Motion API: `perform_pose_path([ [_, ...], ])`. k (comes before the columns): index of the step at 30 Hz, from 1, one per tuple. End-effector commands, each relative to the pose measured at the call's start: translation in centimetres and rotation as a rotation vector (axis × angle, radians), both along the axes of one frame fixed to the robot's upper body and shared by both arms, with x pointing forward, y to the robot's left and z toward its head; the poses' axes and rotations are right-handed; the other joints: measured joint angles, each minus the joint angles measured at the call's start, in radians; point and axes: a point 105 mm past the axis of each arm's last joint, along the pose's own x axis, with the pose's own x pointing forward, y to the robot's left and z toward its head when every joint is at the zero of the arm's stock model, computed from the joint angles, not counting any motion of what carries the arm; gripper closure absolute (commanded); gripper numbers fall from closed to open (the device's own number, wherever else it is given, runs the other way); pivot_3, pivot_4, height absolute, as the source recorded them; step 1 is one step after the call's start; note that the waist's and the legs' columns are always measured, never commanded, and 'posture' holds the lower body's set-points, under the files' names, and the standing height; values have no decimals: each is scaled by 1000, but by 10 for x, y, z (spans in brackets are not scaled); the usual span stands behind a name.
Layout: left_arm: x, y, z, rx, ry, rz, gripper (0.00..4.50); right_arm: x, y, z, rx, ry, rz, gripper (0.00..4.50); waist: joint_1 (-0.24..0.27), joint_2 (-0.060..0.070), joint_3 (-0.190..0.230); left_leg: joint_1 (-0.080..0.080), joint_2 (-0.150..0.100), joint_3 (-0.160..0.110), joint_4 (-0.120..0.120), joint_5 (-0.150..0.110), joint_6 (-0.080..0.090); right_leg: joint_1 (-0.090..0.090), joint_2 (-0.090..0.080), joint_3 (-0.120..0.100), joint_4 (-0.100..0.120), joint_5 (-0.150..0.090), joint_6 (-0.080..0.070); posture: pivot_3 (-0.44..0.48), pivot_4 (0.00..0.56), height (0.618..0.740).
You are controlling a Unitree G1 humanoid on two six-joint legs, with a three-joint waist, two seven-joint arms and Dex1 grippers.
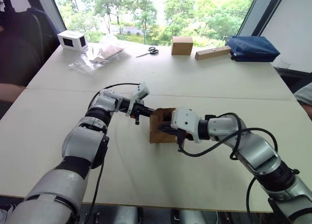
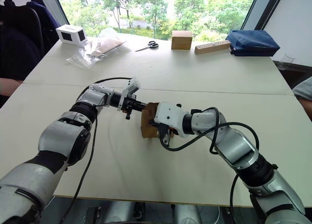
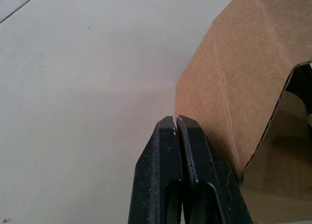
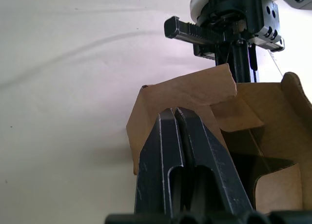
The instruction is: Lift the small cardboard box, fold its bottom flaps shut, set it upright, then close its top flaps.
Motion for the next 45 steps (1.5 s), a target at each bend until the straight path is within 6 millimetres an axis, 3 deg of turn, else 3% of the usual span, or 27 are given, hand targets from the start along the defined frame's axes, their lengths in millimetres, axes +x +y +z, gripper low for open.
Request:
perform_pose_path([
  [1,0,-1,6,-27,-16,-13,4437,2,2,6,14,-30,10,4500,0,0,0,0,0,0,0,0,0,0,0,0,0,0,0,0,150,740],
  [14,8,7,6,-61,-42,75,4437,11,0,0,24,-14,-12,4500,-1,0,0,0,0,0,0,0,0,0,0,0,0,0,0,0,150,740],
  [17,21,15,22,-144,-103,190,4437,12,-1,2,28,-18,-9,4500,-1,0,0,0,0,-1,0,0,0,0,0,0,0,0,0,0,150,740],
  [18,24,25,28,-168,-126,218,4437,13,-1,3,32,-20,-9,4500,-1,0,0,0,0,-1,0,0,0,0,0,0,0,0,0,0,150,740],
  [23,19,51,43,-227,-149,232,4437,14,-1,5,38,-27,-9,4500,-17,0,0,0,1,-1,0,0,-1,0,0,0,0,0,0,0,150,740],
  [26,-12,62,51,-268,-113,142,4437,14,0,6,36,-29,2,4500,-23,0,0,0,2,-1,0,1,-2,0,0,0,1,0,0,0,150,740],
  [29,-50,64,45,-252,-88,107,4437,16,-1,4,25,-31,7,4500,-29,1,0,0,4,0,0,3,-6,0,-1,1,2,0,0,0,150,740],
  [31,-65,61,44,-252,-70,116,4437,17,-1,3,19,-31,10,4500,-29,1,0,0,4,0,0,3,-6,0,-1,2,1,0,0,0,150,740],
  [38,-91,38,36,-296,-24,179,4437,20,0,4,29,-37,10,4500,-5,0,-1,2,3,-1,0,1,-2,2,-2,1,1,0,0,0,150,740],
  [45,-93,19,23,-252,-55,182,4437,20,1,6,37,-44,10,4500,-3,0,-1,3,2,-1,0,2,-4,2,-1,1,1,0,0,0,150,740],
])
